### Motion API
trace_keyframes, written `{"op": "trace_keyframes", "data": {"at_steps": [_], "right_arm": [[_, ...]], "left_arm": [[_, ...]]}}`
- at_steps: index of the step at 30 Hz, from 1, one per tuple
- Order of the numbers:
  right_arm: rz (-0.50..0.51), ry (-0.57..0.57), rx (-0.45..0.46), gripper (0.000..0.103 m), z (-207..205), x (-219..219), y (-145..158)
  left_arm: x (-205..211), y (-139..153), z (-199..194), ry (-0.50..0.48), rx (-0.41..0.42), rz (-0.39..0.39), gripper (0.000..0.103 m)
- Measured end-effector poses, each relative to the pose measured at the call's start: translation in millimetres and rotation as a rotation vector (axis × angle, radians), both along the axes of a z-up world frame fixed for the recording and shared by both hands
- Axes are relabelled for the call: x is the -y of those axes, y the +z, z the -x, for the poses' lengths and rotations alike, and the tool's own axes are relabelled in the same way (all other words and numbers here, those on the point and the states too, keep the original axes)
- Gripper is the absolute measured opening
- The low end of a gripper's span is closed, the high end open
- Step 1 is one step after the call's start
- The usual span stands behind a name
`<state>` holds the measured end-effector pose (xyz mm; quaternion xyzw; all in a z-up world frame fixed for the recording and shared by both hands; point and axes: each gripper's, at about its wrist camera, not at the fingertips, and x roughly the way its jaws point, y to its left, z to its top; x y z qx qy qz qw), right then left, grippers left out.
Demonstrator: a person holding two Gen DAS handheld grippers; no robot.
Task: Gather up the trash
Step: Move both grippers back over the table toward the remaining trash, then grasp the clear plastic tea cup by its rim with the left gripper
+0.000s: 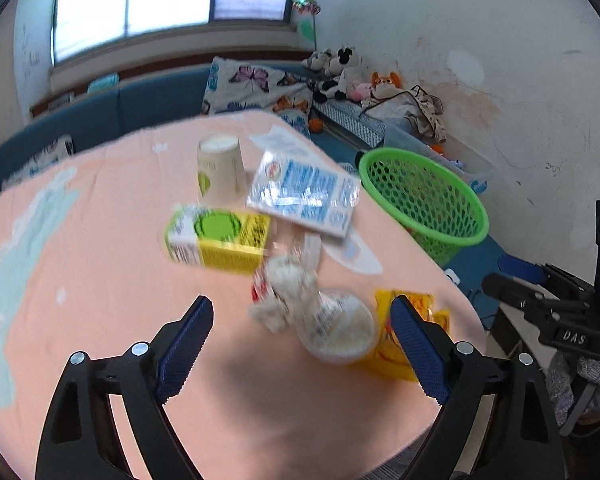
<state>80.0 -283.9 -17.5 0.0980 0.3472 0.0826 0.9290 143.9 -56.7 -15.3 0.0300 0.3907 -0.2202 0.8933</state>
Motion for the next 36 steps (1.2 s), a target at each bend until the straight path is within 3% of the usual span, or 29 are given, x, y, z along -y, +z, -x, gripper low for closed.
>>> {"op": "trace_keyframes", "data": {"at_steps": [16,24,36], "right_arm": [[-0.026,-0.039,-0.016,0.076,5,15,-11],[-0.049,-0.053,-0.029,0.076,5,22,-18],[-0.063,-0.046,-0.034,0.076,4,17,-21]], "left_arm": [[39,-36,-11,0.057,-0.160,0.012,0.088],[42,-53,-27,0.147,-0.211,-0.001,0.088],[54,-61,-33,0.172,-0.182,-0.070,0.084]]}}
